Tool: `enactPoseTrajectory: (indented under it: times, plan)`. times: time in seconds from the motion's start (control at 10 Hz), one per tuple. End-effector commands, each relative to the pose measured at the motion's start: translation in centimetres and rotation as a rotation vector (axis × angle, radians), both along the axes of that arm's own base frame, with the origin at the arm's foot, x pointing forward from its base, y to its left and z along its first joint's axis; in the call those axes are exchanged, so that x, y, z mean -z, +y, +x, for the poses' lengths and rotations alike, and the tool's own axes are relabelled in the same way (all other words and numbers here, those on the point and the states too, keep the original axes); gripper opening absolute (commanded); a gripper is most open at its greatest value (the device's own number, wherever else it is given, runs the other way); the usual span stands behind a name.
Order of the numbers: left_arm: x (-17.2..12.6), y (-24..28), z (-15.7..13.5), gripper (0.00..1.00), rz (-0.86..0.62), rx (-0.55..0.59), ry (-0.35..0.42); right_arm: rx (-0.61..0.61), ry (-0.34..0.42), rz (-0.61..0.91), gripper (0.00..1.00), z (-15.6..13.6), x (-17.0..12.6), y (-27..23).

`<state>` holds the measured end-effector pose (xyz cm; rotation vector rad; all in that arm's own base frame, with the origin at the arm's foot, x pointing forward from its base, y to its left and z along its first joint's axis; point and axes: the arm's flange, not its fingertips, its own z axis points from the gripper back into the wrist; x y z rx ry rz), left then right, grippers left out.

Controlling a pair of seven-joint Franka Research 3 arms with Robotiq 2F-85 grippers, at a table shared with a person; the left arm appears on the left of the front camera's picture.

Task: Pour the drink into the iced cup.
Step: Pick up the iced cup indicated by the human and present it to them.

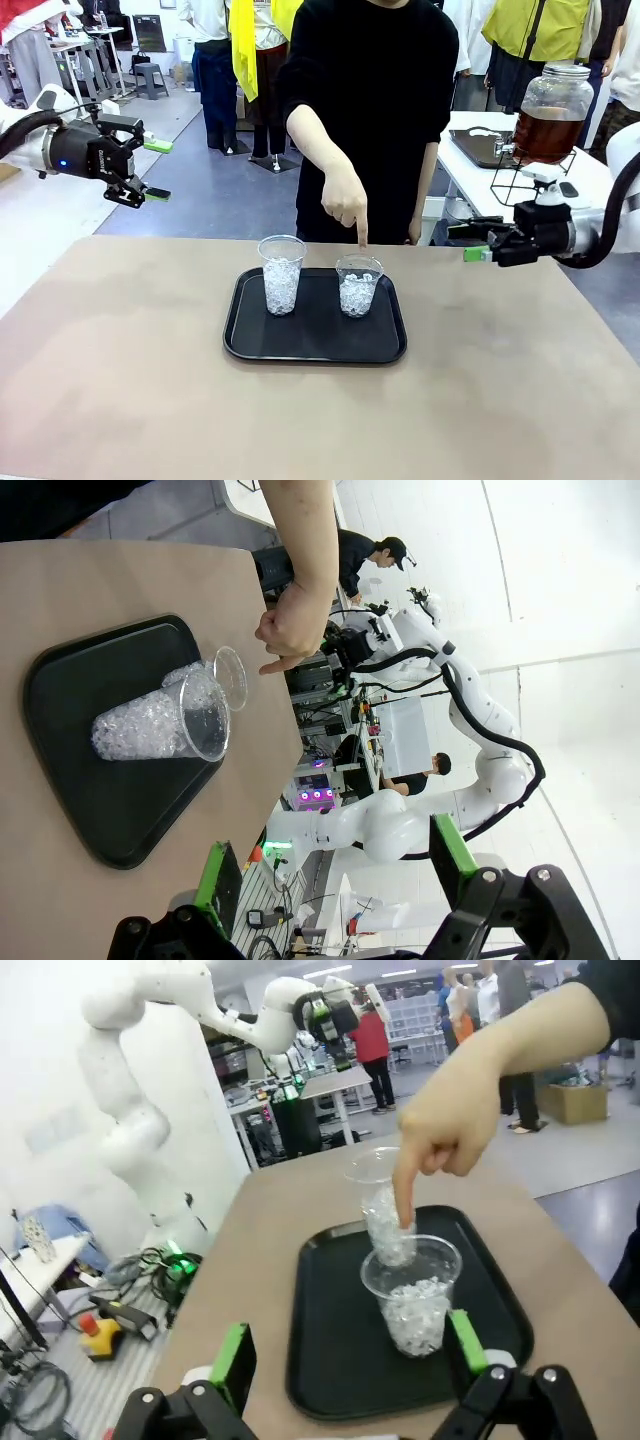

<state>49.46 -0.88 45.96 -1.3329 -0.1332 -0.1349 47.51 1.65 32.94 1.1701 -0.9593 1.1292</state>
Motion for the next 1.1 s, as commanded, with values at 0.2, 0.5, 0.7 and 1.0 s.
enactPoseTrajectory:
  times: [0.2, 0.5, 0.7, 1.0]
  plan:
    - [0.0, 0.1, -0.2, 1.0, -0.003, 0.0, -0.001, 0.139, -0.128, -0.027, 1.0, 0.9, 3.3, 1.9]
    - [0.0, 0.1, -0.2, 1.0, -0.003, 0.0, -0.001, 0.116, -0.098, -0.033, 1.0, 1.3, 3.3, 1.1]
    - [0.0, 0.1, -0.2, 1.0, -0.003, 0.0, -0.001, 0.116, -0.098, -0.033, 1.0, 1.3, 3.3, 1.1]
    - [0.0, 0.1, -0.2, 1.0, -0.003, 0.0, -0.001, 0.109, -0.121, -0.041, 1.0, 2.5, 4.3, 1.4]
